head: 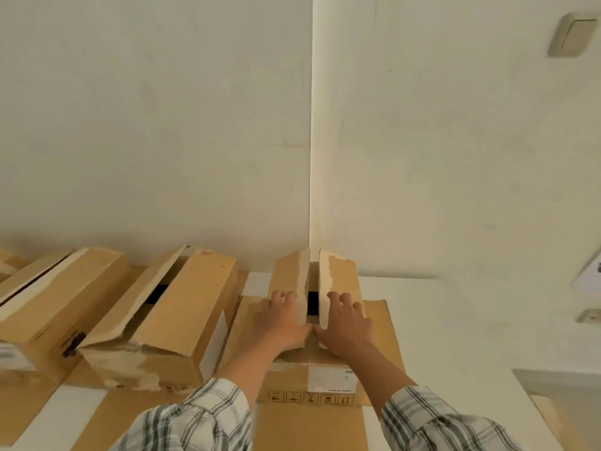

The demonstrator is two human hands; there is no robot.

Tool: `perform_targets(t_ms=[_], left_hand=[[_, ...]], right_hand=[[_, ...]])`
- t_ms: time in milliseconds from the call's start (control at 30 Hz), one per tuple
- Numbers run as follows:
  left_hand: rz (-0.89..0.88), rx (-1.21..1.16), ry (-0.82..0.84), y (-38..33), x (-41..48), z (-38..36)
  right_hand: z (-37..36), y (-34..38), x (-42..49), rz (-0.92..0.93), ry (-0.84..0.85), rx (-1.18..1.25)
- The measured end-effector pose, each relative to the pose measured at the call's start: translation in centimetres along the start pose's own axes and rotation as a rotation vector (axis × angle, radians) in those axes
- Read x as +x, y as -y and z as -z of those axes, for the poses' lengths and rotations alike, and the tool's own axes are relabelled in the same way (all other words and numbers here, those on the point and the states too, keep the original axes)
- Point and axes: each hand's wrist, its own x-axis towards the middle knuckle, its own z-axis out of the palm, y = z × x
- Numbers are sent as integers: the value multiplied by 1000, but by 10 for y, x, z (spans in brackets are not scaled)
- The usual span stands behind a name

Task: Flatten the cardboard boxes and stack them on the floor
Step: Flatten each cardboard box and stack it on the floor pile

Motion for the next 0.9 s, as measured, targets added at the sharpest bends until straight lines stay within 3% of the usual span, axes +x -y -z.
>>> perform_targets(t_ms=[133,300,467,567,700,900], left_hand=[[-71,-85,-3,-6,5,-3],[-116,-97,-90,2,14,29],[-13,163,-181,37,11,56],[85,387,-233,55,3,55],[154,424,-78,79,7,33],[154,19,208,83,7,-5]], right_hand=[[8,5,-7,-13,-83,73],[40,-20,-11,-87,-235,-117],[39,-63,-23,-240,-196,-401],[21,-80,-26,-201,-143,-530],[-4,-79,-27,-93,-81,-449],[-19,-64,-17,-146,-1,-260]])
